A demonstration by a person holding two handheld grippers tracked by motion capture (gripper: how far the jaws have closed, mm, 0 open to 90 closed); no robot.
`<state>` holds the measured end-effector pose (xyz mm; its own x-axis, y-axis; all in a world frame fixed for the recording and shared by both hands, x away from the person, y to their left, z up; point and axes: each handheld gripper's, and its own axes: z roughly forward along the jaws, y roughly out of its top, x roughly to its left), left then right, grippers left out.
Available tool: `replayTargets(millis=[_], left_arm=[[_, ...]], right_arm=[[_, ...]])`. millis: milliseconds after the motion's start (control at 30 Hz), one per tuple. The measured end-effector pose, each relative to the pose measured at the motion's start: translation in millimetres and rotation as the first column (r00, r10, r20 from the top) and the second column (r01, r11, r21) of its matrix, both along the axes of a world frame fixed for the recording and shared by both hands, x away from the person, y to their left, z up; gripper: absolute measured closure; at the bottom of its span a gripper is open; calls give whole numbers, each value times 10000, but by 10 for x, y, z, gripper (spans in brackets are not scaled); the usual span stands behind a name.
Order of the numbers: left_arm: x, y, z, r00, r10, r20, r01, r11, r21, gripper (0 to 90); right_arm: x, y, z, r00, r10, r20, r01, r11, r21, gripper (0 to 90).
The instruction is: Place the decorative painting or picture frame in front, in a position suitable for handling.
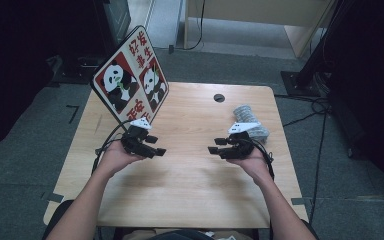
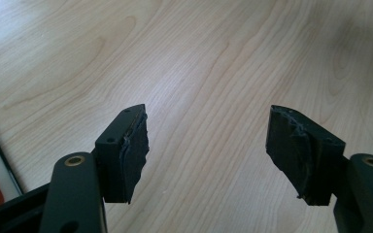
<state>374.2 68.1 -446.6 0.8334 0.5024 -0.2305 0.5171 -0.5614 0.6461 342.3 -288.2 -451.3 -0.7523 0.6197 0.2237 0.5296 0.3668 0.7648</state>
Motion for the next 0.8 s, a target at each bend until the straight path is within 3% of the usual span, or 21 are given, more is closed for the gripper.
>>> replayTargets(millis=[233,800], left_arm=[[13,46,10,9998,204,-9,-204,9998,15,314],[-54,254,93,9979,629,144,-627,9980,-85,322]], right_arm=[[-14,43,-8,9996,195,185,-183,9979,-620,454],[30,2,12,10000,62,57,-57,9973,-731,446]])
